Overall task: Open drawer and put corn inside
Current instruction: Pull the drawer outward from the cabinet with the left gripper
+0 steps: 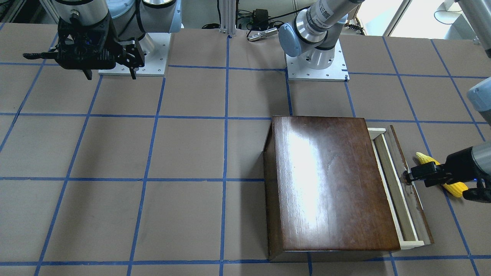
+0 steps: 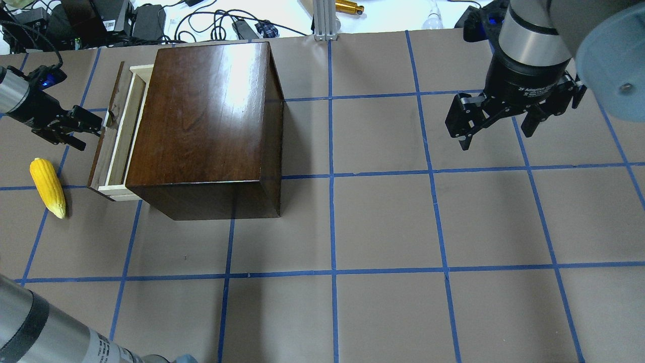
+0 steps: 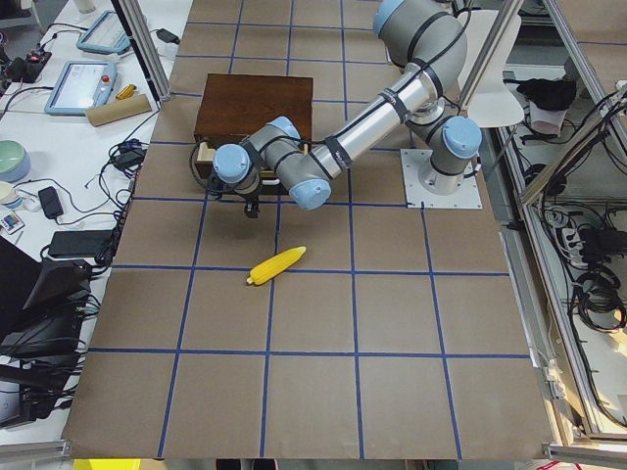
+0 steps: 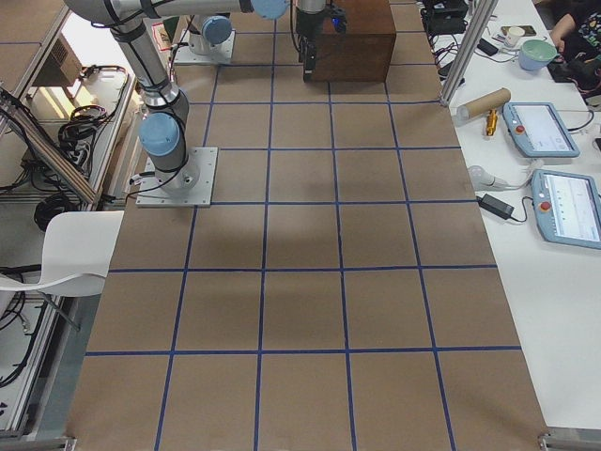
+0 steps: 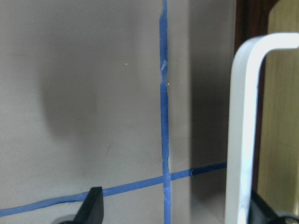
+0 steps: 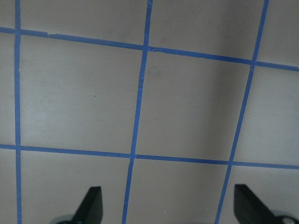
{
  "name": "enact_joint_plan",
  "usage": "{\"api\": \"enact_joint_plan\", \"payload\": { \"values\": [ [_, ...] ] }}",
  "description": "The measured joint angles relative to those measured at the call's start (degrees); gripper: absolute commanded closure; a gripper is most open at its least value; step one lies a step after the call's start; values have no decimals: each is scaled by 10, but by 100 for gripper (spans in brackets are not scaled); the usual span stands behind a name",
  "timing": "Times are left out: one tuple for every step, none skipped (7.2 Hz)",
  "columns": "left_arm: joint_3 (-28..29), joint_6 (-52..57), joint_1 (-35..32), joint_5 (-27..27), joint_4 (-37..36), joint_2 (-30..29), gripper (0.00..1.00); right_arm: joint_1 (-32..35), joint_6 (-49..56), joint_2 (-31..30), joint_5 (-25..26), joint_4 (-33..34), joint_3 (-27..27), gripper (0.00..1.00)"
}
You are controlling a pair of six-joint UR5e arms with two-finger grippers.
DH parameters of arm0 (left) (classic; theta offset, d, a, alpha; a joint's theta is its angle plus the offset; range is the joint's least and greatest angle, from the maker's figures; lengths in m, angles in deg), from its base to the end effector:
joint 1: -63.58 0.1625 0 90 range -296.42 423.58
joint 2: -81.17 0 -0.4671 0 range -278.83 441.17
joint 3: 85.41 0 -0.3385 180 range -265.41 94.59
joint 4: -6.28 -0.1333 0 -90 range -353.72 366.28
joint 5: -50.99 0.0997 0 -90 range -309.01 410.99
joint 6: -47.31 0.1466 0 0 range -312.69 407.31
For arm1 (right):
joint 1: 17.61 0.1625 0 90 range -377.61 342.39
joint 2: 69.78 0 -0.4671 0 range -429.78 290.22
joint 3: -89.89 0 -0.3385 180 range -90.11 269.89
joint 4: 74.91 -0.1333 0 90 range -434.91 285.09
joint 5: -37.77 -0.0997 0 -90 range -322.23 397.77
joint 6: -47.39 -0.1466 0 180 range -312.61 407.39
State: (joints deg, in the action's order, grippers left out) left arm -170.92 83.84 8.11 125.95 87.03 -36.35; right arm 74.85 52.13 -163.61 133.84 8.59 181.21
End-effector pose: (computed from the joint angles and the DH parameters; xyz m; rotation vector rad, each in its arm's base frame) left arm 0.1935 -0.5836 0.2831 -0.0042 -2.7894 -0.0603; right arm 0.1347 -0.3909 0.4910 0.1962 -3.0288 -0.1089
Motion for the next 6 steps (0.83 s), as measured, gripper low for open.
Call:
{"api": "enact_joint_plan", "payload": {
  "values": [
    [0, 0, 5, 0, 0, 0, 0, 0, 0, 0, 0, 0, 0, 0],
    [1, 0, 8, 0, -1, 0, 0, 0, 0, 0, 0, 0, 0, 0],
    [2, 1, 11, 0, -1, -1, 0, 0, 0, 0, 0, 0, 0, 0],
    [3, 1, 17, 0, -1, -1, 0, 0, 0, 0, 0, 0, 0, 0],
    [3, 2, 25, 0, -1, -1, 0, 0, 1, 0, 0, 0, 0, 0],
    [3, 2, 30, 0, -1, -1, 0, 0, 1, 0, 0, 0, 0, 0]
  ]
}}
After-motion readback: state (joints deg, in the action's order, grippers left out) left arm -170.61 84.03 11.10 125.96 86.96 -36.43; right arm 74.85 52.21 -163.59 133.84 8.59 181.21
